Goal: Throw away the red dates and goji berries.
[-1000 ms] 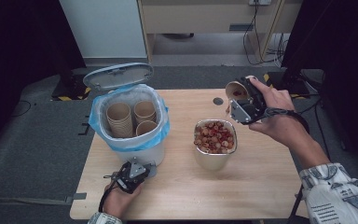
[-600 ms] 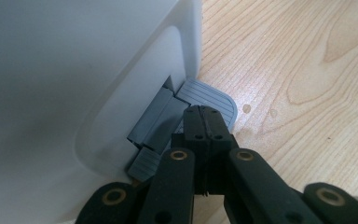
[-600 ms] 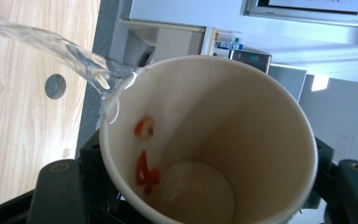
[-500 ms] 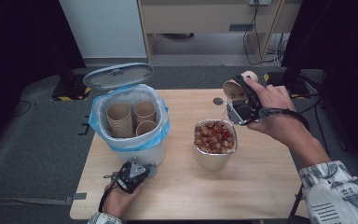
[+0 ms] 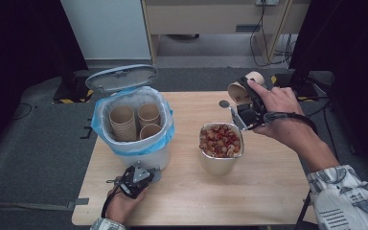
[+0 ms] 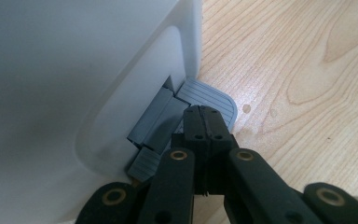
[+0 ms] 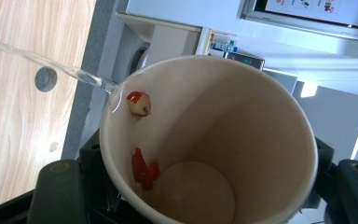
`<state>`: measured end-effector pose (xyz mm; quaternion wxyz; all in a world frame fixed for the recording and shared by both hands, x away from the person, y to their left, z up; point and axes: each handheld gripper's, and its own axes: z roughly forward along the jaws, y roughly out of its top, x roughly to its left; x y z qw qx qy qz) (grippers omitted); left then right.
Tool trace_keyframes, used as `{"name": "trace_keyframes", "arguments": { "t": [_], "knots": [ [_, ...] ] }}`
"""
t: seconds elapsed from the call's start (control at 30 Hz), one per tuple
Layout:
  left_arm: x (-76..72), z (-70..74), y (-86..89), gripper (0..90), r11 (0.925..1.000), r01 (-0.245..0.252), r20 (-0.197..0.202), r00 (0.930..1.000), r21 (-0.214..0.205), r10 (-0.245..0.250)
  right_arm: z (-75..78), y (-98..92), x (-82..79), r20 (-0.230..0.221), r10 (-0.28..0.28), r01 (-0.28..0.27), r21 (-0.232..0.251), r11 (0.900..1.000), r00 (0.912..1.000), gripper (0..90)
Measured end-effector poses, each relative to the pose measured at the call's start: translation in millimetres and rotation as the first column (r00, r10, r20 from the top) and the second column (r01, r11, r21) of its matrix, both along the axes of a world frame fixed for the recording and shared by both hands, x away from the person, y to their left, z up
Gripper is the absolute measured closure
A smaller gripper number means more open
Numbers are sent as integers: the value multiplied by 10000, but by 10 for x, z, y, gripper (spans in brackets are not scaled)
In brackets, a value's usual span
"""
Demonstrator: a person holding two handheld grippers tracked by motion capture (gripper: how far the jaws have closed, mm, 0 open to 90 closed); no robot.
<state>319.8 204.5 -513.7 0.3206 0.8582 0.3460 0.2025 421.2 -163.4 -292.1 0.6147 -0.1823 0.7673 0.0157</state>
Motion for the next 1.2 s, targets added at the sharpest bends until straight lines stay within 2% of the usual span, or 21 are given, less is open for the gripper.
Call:
{"name": "trace_keyframes", "arguments": {
  "t": [0.33, 0.37, 0.4, 0.43, 0.7, 0.77, 0.83, 0.87, 0.9, 0.93, 0.97, 1.0, 1.03, 1.07, 1.13, 1.2],
  "knots": [
    [0, 0, 0, 897, 10000, -2, -3, 10000, -1, 2, 39, 75, -29, 216, 158, -153, -257, 9996, 9996, 285],
    [0, 0, 0, 897, 10000, -2, -5, 10000, -2, 2, 34, 91, -33, 226, 233, -225, -366, 9991, 9995, 284],
    [1, 0, 1, 897, 10000, -1, -5, 10000, -6, 1, 3, 119, -47, 290, 199, -174, -852, 9962, 9994, 285],
    [1, 0, 1, 897, 10000, -1, -5, 10000, -6, 1, -16, 124, -44, 321, 202, -169, -1008, 9948, 9993, 285],
    [2, 0, 3, 897, 10000, 5, -14, 10000, -18, -5, -48, 132, -23, 585, 293, -200, -1533, 9880, 9979, 285],
    [1, 0, 2, 897, 10000, 3, -11, 10000, -13, -3, -57, 168, -42, 661, 406, -279, -1826, 9828, 9970, 285],
    [1, 0, 2, 897, 10000, 9, -10, 10000, -12, -9, -48, 169, -40, 665, 385, -258, -1827, 9828, 9970, 285],
    [1, 0, 2, 897, 10000, 10, -8, 10000, -12, -10, -26, 161, -33, 851, 308, -141, -1899, 9817, 9959, 285],
    [2, 0, 2, 897, 10000, 10, -8, 10000, -12, -10, -26, 161, -33, 851, 308, -141, -1899, 9817, 9959, 285],
    [2, 0, 4, 897, 10000, 10, -14, 10000, -16, -10, -38, 161, -25, 871, 301, -120, -2022, 9793, 9957, 284],
    [2, 0, 4, 898, 10000, 10, -14, 10000, -16, -10, -81, 169, -30, 931, 302, -76, -2343, 9721, 9952, 285],
    [3, 0, 4, 897, 10000, 11, -16, 10000, -16, -11, -127, 187, -32, 950, 437, -146, -2874, 9577, 9945, 284],
    [3, 0, 4, 897, 10000, 11, -16, 10000, -16, -11, -127, 187, -32, 950, 437, -146, -2874, 9577, 9945, 284],
    [2, 1, 4, 897, 10000, 8, -15, 10000, -13, -8, -194, 204, -33, 807, 474, -211, -3002, 9537, 9956, 285],
    [2, 1, 3, 897, 10000, 6, -16, 10000, -15, -6, -179, 213, -21, 821, 462, -220, -2740, 9615, 9955, 284],
    [3, 0, 5, 897, 10000, 9, -13, 10000, -21, -9, -170, 227, -17, 934, 464, -185, -2800, 9598, 9945, 285]
  ]
}}
